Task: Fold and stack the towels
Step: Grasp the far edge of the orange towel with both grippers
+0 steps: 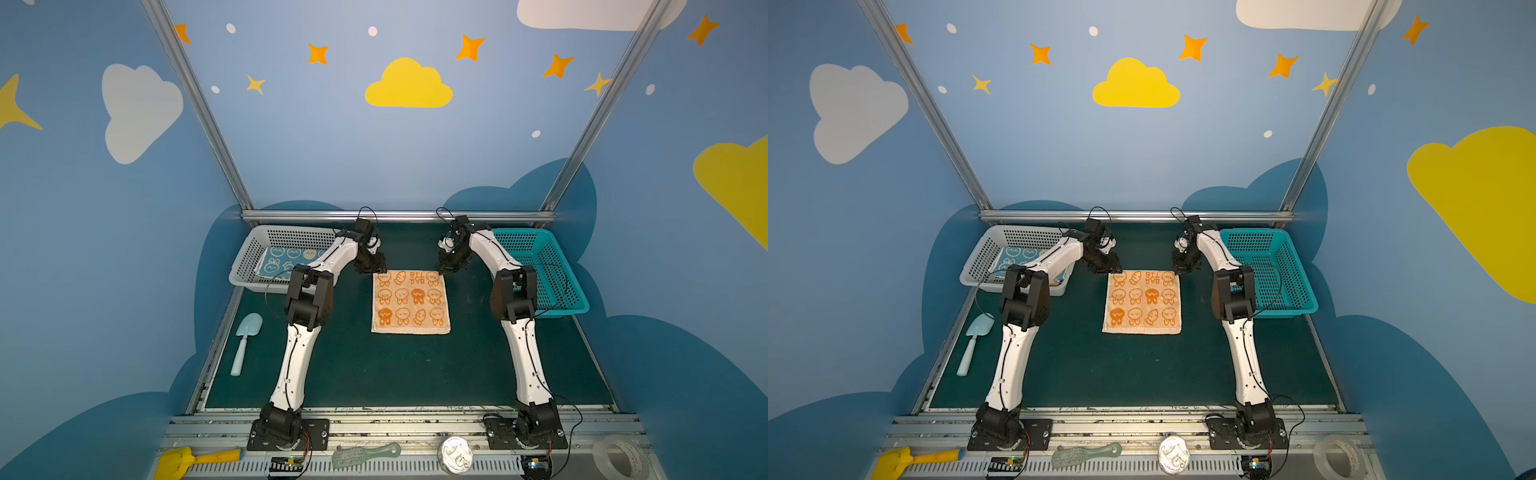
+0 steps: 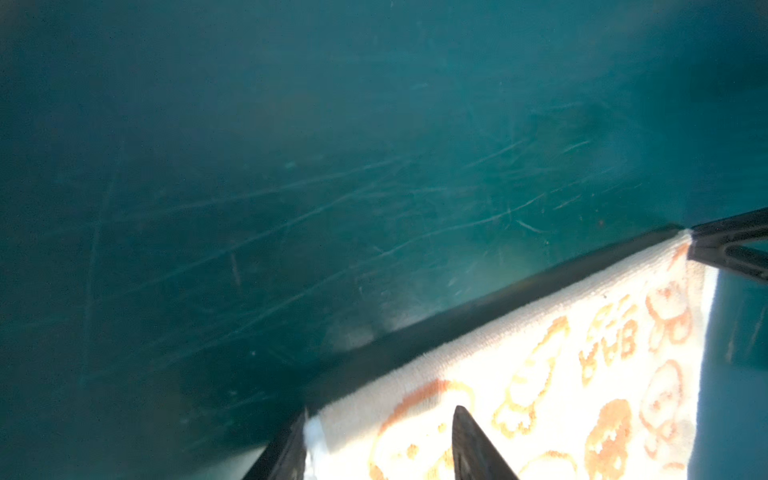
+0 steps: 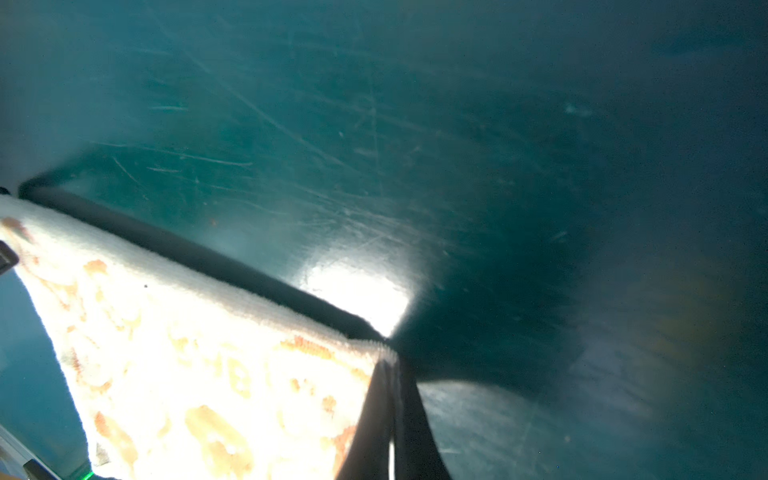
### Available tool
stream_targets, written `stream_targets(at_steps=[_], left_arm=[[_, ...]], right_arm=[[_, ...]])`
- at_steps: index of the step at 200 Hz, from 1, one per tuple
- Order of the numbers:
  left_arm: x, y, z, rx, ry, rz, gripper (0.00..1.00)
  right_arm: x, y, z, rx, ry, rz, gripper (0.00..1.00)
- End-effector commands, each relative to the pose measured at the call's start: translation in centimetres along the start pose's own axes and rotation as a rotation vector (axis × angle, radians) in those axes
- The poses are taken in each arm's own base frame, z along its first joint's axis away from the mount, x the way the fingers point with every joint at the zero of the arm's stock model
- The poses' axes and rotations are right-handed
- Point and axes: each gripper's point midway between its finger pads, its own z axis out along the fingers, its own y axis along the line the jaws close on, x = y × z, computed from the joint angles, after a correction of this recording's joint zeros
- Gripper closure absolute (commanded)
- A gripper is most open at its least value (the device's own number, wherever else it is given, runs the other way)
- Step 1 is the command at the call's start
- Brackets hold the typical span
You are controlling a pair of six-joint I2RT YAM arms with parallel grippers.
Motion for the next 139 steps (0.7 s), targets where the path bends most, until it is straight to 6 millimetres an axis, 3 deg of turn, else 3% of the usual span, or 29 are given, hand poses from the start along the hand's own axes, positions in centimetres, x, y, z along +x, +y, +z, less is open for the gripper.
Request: stream_targets(at_steps=[1,55,139], left_arm=[[1.5,1.4,2.2,-0.002,0.061,-0.024,0.5],[2.7,2.1,2.9,-0.02,0.087,-0.026,0.65],[1.0,2.7,2.4,-0.021,0.068,-0.021,0.94]], right_arm=[[0.8,-0.6,0.4,0.018,0.035,0.008,1.0],[0.8,-0.6,0.0,0.017,0.032,0.007,1.0],[-0.1,0.1,-1.7,-0.076,-0.01,0.017,1.0]])
